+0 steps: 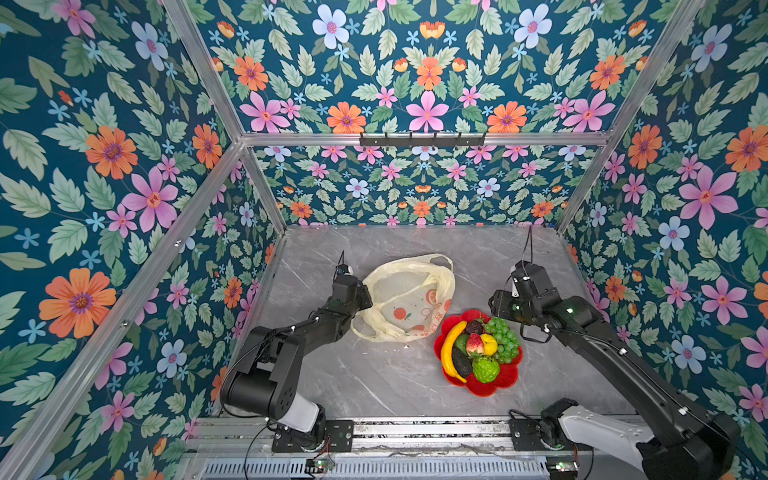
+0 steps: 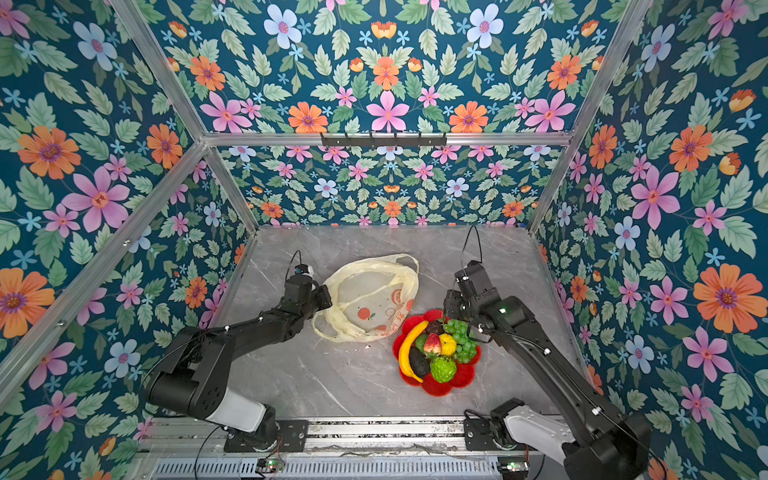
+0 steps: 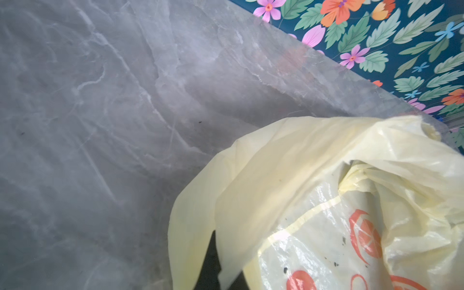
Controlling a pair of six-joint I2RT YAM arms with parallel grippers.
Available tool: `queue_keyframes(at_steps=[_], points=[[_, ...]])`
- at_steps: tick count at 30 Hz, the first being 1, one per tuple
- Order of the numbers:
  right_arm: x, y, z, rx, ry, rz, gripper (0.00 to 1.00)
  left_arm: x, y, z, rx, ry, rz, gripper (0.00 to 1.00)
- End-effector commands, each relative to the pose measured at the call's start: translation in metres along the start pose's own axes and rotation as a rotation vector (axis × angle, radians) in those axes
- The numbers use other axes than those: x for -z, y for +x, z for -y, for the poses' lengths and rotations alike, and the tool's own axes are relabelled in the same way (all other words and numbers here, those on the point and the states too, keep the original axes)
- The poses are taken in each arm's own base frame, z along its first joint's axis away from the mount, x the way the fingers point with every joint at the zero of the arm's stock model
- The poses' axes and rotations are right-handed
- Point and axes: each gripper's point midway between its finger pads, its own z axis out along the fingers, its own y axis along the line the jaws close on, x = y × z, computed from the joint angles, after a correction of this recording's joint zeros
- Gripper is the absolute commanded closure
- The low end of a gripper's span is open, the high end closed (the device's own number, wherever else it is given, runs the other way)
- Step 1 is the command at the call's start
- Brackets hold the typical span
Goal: Take fruits out of the plastic bag
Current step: Move the plastic bag to the top-center of the table.
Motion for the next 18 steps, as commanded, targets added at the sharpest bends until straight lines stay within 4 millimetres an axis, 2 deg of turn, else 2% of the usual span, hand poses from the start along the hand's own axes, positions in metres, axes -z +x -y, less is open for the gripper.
queue_keyframes(at_steps=[1, 5, 8, 13, 18], points=[[0.016, -0.001, 0.011, -0.029, 0.015, 0.065, 0.37, -0.011, -0.016, 0.012, 0.017, 0.009, 0.014, 1.0], [0.029, 0.007, 0.02, -0.081, -0.025, 0.125, 0.34, -0.034, -0.046, 0.034, 0.026, 0.033, 0.052, 1.0], [0.031, 0.017, 0.029, -0.11, -0.025, 0.142, 0.33, -0.054, -0.063, 0.053, 0.029, 0.063, 0.058, 1.0], [0.019, 0.035, 0.036, -0.148, -0.043, 0.13, 0.33, -0.079, -0.085, 0.078, 0.0, 0.094, 0.067, 1.0], [0.0, 0.052, 0.042, -0.177, -0.034, 0.09, 0.33, -0.099, -0.097, 0.1, -0.039, 0.131, 0.056, 1.0]])
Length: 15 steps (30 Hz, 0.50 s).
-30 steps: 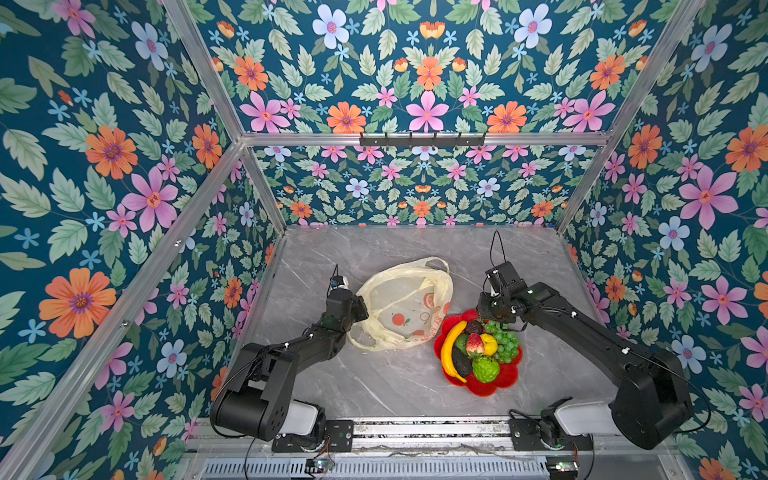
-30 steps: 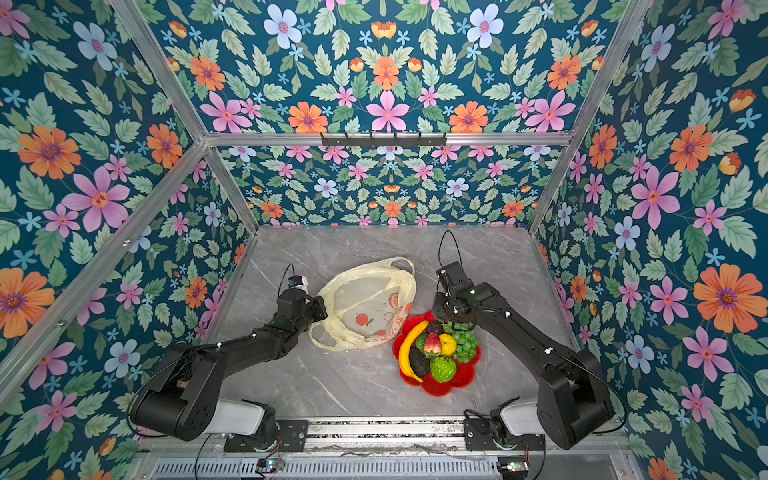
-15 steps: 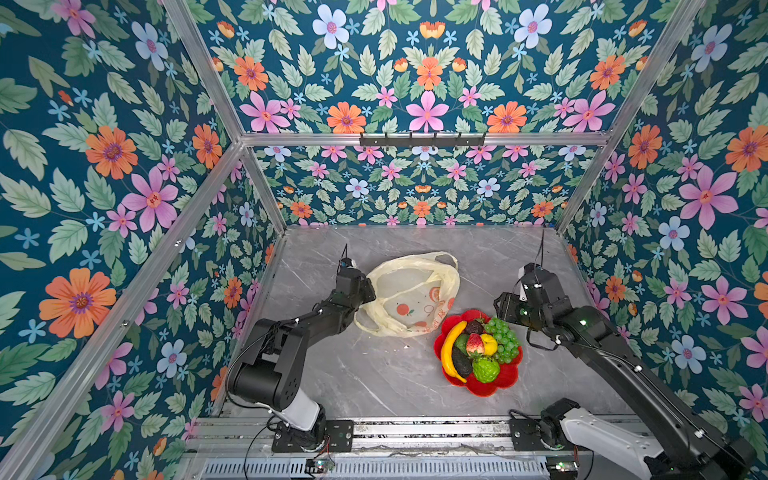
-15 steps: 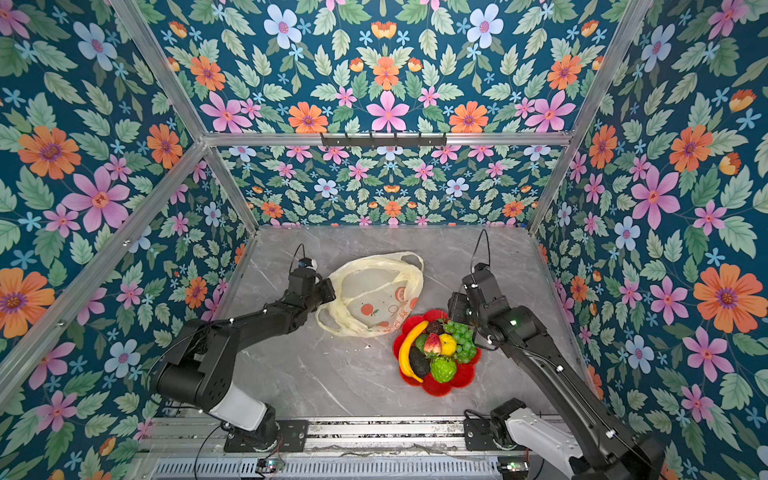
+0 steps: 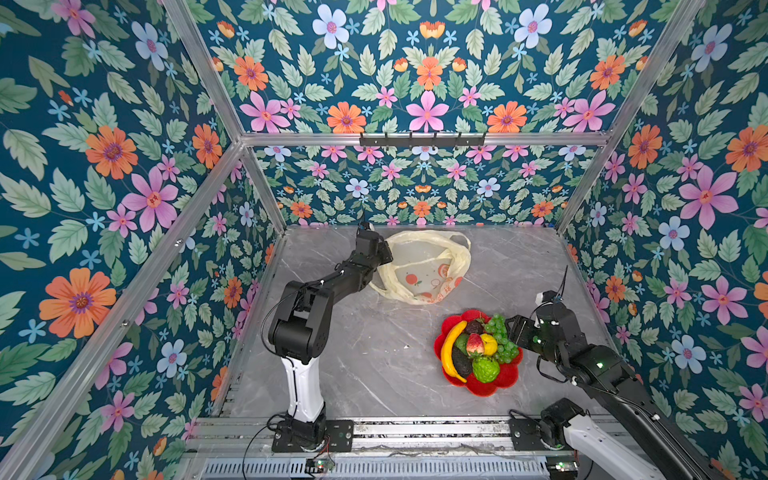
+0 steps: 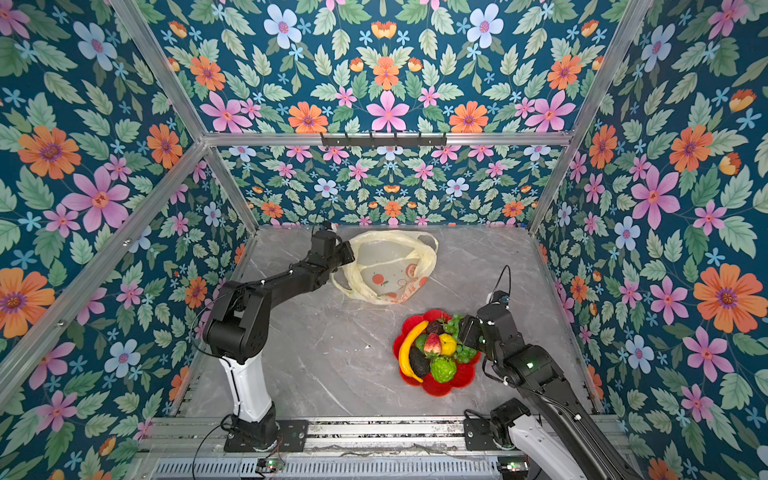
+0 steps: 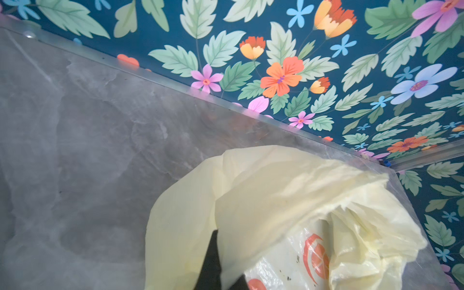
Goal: Take fruits out of the plastic bag
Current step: Move the plastic bag to the top-center of the table.
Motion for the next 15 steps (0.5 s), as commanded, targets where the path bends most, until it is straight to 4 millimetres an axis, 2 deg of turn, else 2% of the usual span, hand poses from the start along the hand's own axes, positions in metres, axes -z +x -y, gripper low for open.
queue_keyframes(at_steps=[1, 9, 13, 15], points=[[-0.008, 0.002, -0.003, -0.04, -0.026, 0.007, 0.32, -0.011, -0.001, 0.011, -0.043, 0.025, -0.028, 1.0], [-0.023, 0.012, 0.0, -0.068, -0.032, -0.01, 0.32, -0.056, 0.007, 0.035, -0.132, 0.047, -0.102, 1.0], [-0.027, 0.015, 0.003, -0.076, -0.023, -0.015, 0.32, -0.078, 0.004, 0.049, -0.179, 0.056, -0.125, 1.0], [-0.028, 0.016, 0.003, -0.076, -0.02, -0.016, 0.32, -0.083, -0.002, 0.058, -0.204, 0.056, -0.129, 0.96]])
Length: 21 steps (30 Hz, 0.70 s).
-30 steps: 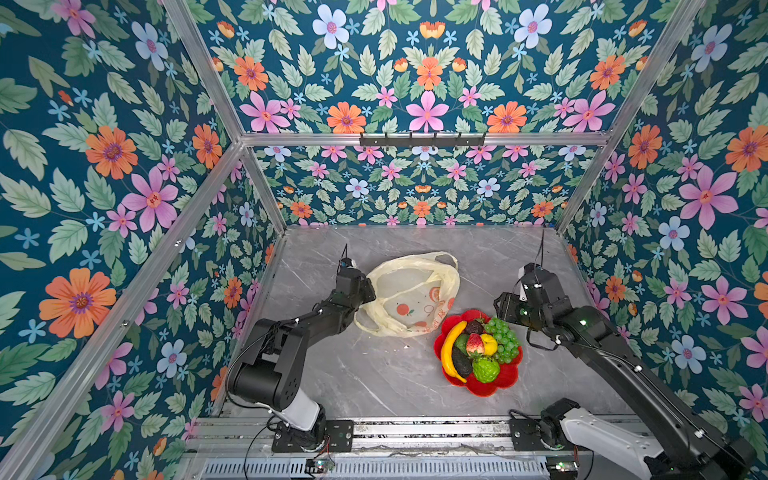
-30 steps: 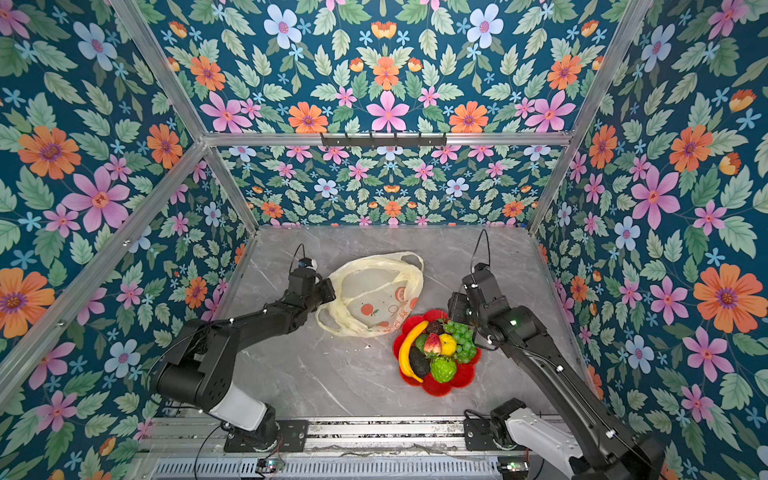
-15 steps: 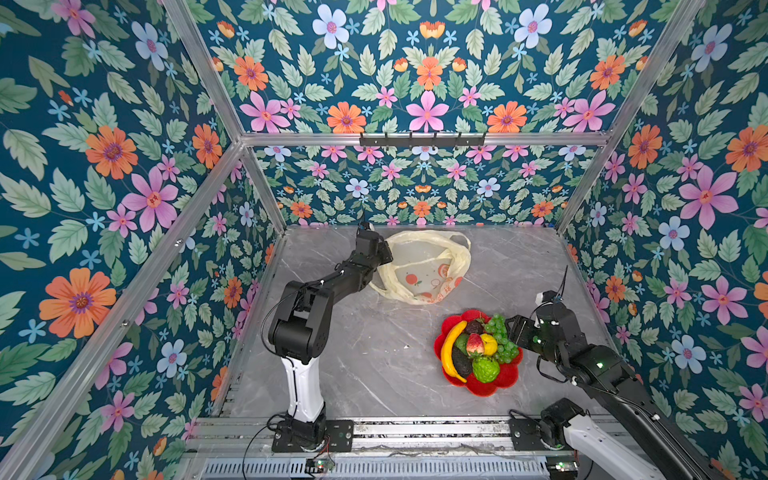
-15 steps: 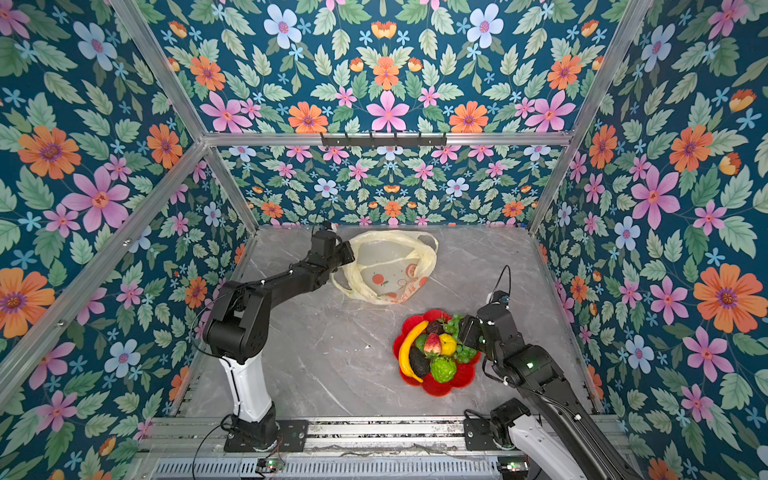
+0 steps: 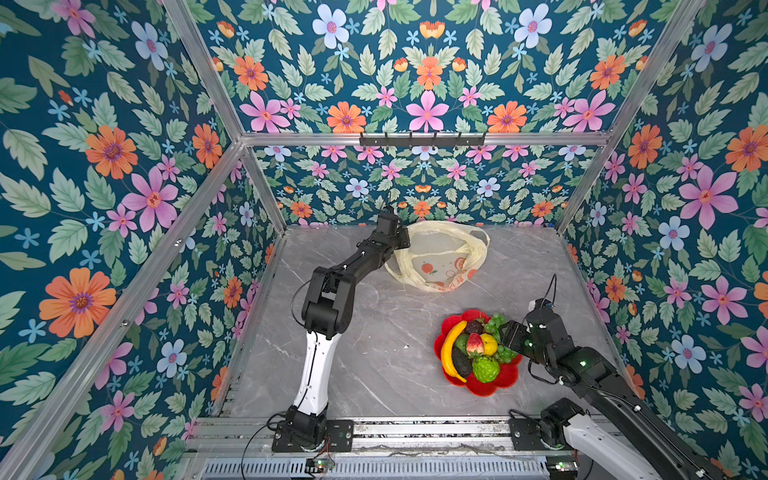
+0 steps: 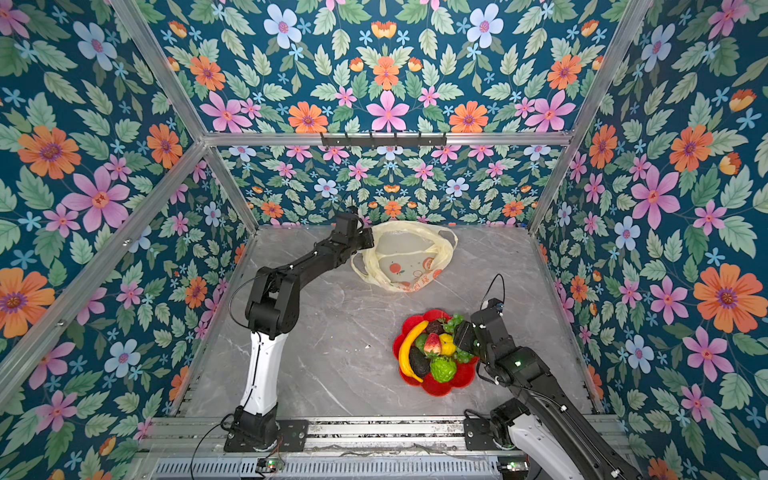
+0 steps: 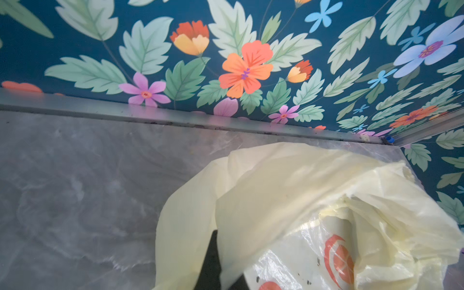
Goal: Take fruits out of the plastic bag
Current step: Move the plastic bag to the top-center of the table, then move the plate at the center of the table.
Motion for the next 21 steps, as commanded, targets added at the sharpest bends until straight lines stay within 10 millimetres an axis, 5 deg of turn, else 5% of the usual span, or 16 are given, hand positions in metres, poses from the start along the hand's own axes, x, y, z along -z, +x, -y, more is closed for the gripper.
queue_keyframes(at_steps=[1, 4, 10, 15, 21], points=[[-0.001, -0.005, -0.005, -0.018, -0.023, 0.023, 0.32, -0.003, 0.001, 0.004, -0.069, -0.027, -0.048, 0.91], [-0.001, -0.004, -0.003, -0.019, -0.02, 0.024, 0.32, 0.005, -0.007, 0.006, -0.104, -0.083, -0.043, 0.64], [-0.004, -0.005, -0.003, -0.004, -0.017, 0.033, 0.32, 0.038, -0.02, 0.003, -0.193, -0.219, -0.09, 0.35], [-0.005, -0.01, -0.005, 0.037, -0.016, 0.05, 0.32, 0.087, -0.028, 0.005, -0.225, -0.281, -0.118, 0.28], [0.003, -0.021, -0.001, 0.096, 0.005, 0.118, 0.29, 0.162, 0.014, 0.035, -0.262, -0.169, -0.134, 0.28]])
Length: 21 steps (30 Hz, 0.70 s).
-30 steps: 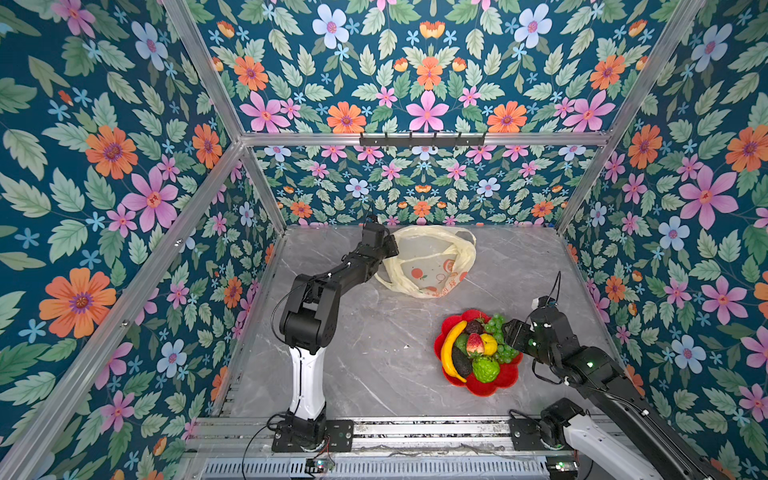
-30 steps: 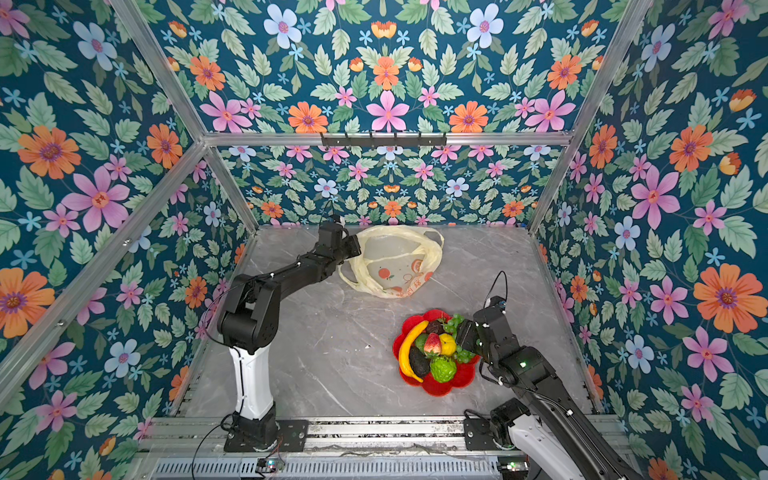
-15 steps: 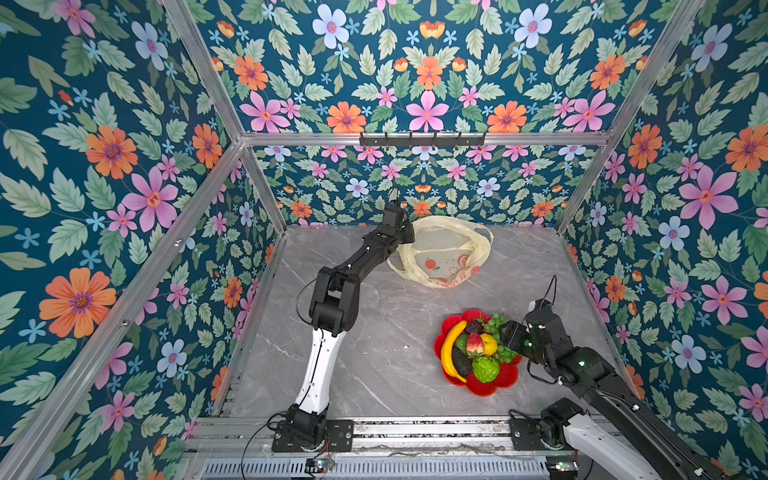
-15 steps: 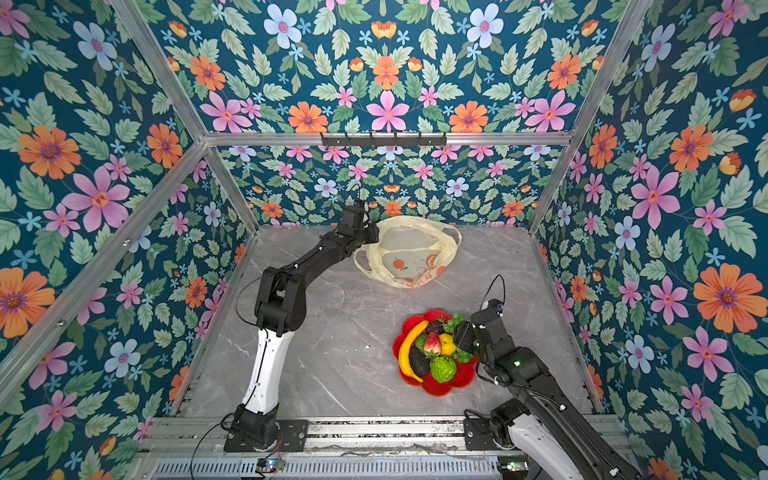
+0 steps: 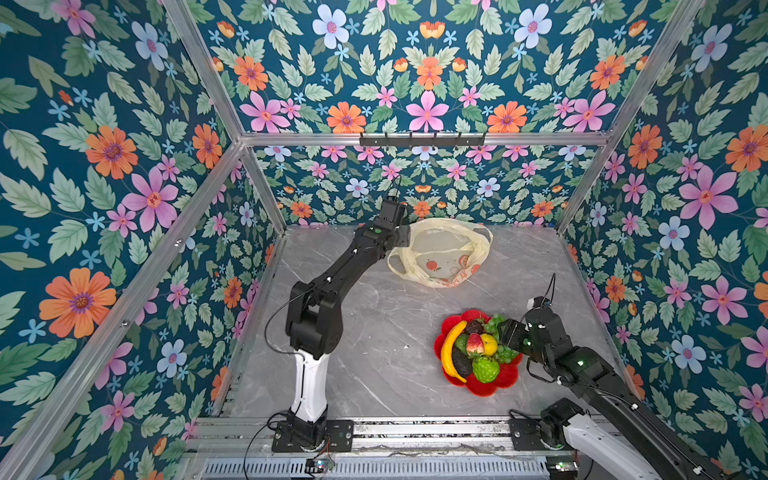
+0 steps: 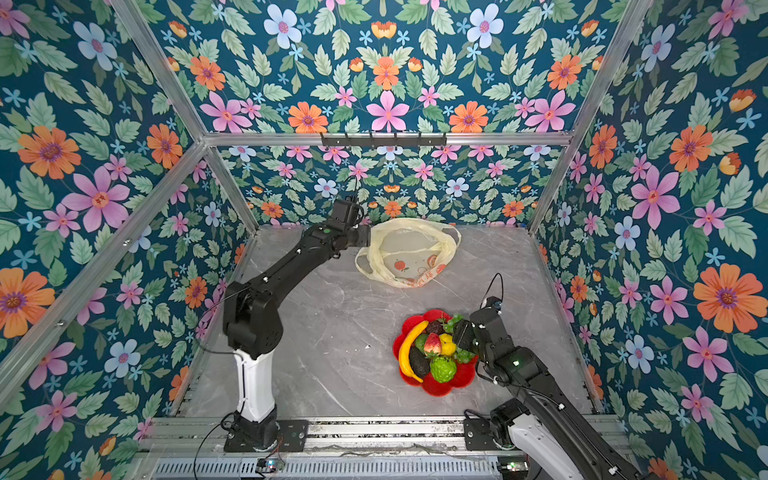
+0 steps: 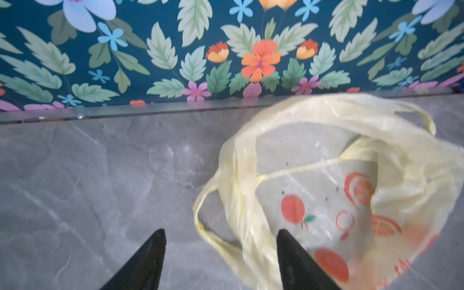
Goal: Take fruits out of the plastic bag
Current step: Move the plate at the center of the table.
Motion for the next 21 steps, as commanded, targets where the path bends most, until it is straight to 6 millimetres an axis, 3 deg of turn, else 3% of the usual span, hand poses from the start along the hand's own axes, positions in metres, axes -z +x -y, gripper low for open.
queue_keyframes(at_steps=[1, 7, 12, 21], points=[[0.004, -0.013, 0.001, 0.051, 0.01, 0.072, 0.27, 0.029, 0.031, 0.019, -0.056, 0.069, -0.011, 0.28], [0.015, -0.027, 0.004, 0.091, 0.011, 0.162, 0.18, 0.064, 0.119, 0.062, -0.136, 0.254, -0.122, 0.28], [0.018, -0.031, 0.007, 0.098, 0.008, 0.211, 0.09, 0.079, 0.175, 0.096, -0.221, 0.344, -0.208, 0.29], [0.013, -0.026, 0.012, 0.079, 0.017, 0.209, 0.07, 0.091, 0.238, 0.125, -0.288, 0.401, -0.353, 0.38]])
